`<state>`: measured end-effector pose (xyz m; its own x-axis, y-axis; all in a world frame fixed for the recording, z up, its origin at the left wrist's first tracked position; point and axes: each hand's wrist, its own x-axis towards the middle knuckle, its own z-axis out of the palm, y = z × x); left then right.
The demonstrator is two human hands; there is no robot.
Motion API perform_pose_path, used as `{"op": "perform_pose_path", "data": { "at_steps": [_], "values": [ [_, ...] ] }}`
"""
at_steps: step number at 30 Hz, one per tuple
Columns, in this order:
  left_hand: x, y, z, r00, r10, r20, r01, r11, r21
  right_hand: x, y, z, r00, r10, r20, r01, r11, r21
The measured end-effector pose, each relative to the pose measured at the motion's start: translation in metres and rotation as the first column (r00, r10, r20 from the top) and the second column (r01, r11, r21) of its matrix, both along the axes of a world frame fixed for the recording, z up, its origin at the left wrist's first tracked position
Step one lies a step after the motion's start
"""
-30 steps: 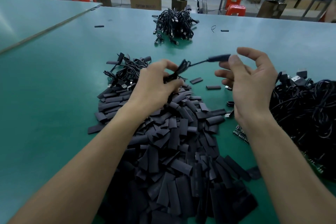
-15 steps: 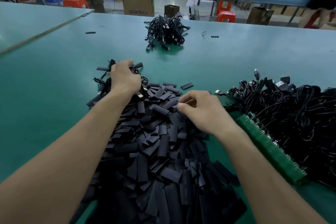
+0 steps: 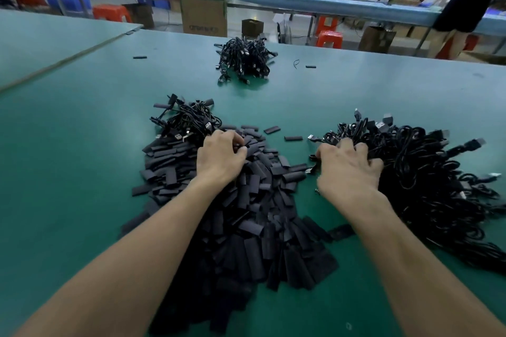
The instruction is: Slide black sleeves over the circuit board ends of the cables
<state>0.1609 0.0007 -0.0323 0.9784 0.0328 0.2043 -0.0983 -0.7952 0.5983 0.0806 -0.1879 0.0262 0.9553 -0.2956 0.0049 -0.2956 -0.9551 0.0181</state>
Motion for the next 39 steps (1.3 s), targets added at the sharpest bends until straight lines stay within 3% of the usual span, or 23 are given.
{"op": "perform_pose_path", "data": {
  "at_steps": [4, 9, 14, 19, 25, 28, 30, 33, 39],
  "values": [
    [-0.003, 0.000, -0.004, 1.000, -0.004, 0.008, 0.003, 0.999, 0.036, -0.015, -0.001, -0.003, 0.998, -0.003, -0.055, 0.001, 1.000, -0.023],
    [-0.001, 0.001, -0.008, 1.000, -0.003, 0.007, 0.002, 1.000, 0.027, -0.015, -0.007, 0.003, 0.992, 0.078, 0.102, -0.075, 0.997, -0.036],
    [0.000, 0.000, -0.013, 0.999, 0.009, 0.031, -0.011, 0.998, 0.067, -0.013, -0.005, 0.004, 0.996, 0.085, -0.015, -0.086, 0.995, -0.057],
    [-0.001, -0.002, -0.016, 0.999, -0.003, 0.047, -0.002, 0.993, 0.116, -0.006, 0.004, 0.012, 0.944, 0.124, 0.305, -0.172, 0.976, 0.136],
    [-0.001, -0.003, -0.018, 0.998, -0.014, 0.062, 0.004, 0.989, 0.145, 0.016, 0.021, 0.043, 0.747, 0.183, 0.639, -0.388, 0.900, 0.196],
    [-0.002, -0.003, -0.019, 0.997, -0.007, 0.071, -0.004, 0.989, 0.146, 0.026, 0.034, 0.054, 0.654, 0.206, 0.727, -0.546, 0.794, 0.266],
    [-0.002, -0.003, -0.019, 0.997, -0.010, 0.074, -0.001, 0.990, 0.142, 0.030, 0.040, 0.050, 0.688, 0.242, 0.684, -0.583, 0.746, 0.323],
    [-0.003, -0.002, -0.020, 0.997, -0.007, 0.081, -0.004, 0.991, 0.137, 0.032, 0.039, 0.029, 0.805, 0.263, 0.532, -0.499, 0.785, 0.368],
    [-0.003, -0.002, -0.019, 0.997, -0.010, 0.081, -0.002, 0.990, 0.141, 0.016, 0.034, 0.011, 0.881, 0.234, 0.412, -0.398, 0.837, 0.375]
  ]
}}
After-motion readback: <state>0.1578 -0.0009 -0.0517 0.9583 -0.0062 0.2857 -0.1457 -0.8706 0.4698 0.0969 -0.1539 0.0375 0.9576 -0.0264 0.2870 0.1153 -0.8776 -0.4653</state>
